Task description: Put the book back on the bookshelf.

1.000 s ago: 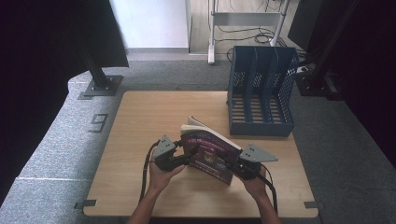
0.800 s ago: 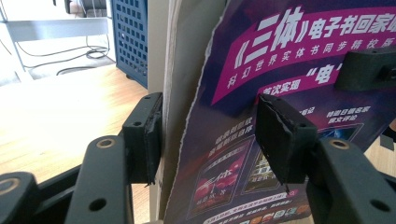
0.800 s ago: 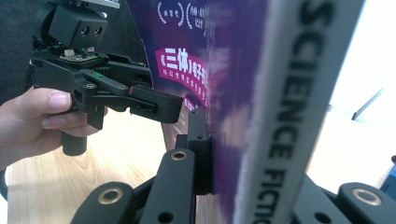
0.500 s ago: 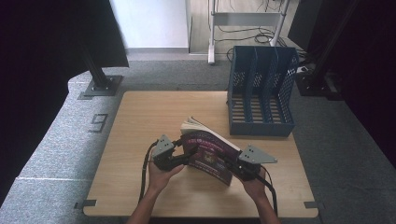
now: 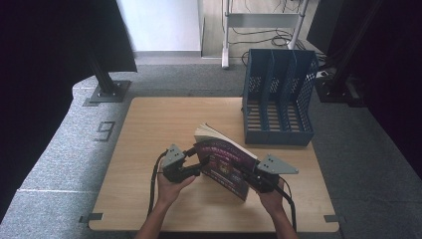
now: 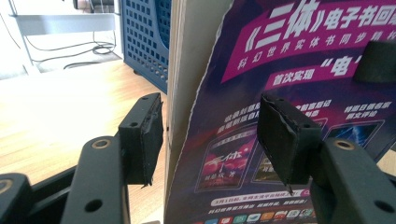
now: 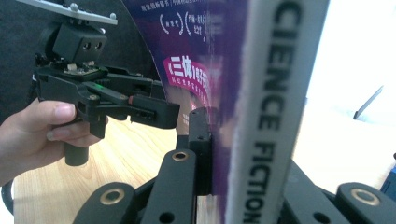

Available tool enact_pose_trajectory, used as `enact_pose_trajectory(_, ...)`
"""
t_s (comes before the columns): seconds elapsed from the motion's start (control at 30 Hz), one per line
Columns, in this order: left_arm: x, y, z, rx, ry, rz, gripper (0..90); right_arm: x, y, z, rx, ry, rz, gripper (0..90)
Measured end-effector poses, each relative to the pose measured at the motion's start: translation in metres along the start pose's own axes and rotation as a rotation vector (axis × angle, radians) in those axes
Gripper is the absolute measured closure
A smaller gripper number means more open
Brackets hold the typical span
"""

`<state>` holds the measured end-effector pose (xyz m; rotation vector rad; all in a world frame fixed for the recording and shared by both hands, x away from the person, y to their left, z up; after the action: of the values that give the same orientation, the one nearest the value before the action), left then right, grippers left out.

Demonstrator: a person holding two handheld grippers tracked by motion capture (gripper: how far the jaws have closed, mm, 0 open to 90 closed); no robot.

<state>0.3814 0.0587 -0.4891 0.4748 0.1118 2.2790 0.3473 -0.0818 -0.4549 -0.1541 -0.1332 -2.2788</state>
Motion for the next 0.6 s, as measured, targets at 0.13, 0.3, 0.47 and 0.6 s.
enact_pose_trajectory(0.13, 0.0, 0.0, -0.0009, -0.001, -0.003, 0.002, 41.4, 0.0012, 0.0002, 0.0014, -0.004, 0.007, -0.007, 81.6)
enact_pose_trajectory(0.3, 0.001, -0.0009, -0.0017, -0.002, -0.006, 0.003, 41.6, 0.0037, 0.0017, 0.0035, -0.009, 0.021, -0.015, 81.6)
enact_pose_trajectory(0.47, 0.0018, -0.002, -0.0015, -0.001, -0.004, 0.003, 41.6, 0.0073, 0.0042, 0.0067, -0.023, 0.038, -0.021, 81.6)
enact_pose_trajectory(0.6, 0.0017, -0.0018, -0.0027, 0.0, -0.01, 0.002, 41.5, 0.0095, 0.0058, 0.0079, -0.025, 0.043, -0.028, 81.6)
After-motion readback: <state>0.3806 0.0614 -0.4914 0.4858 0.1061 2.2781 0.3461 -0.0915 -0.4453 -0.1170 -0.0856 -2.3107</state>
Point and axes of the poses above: each handheld gripper's, and its own axes: x roughly backward along the jaws, z roughly out of its top, y roughly to its right, the point moved 10 cm from there along -x, roughly forward along the jaws, and after that the axes turned 6 degrees about x, right-handed, at the moved point
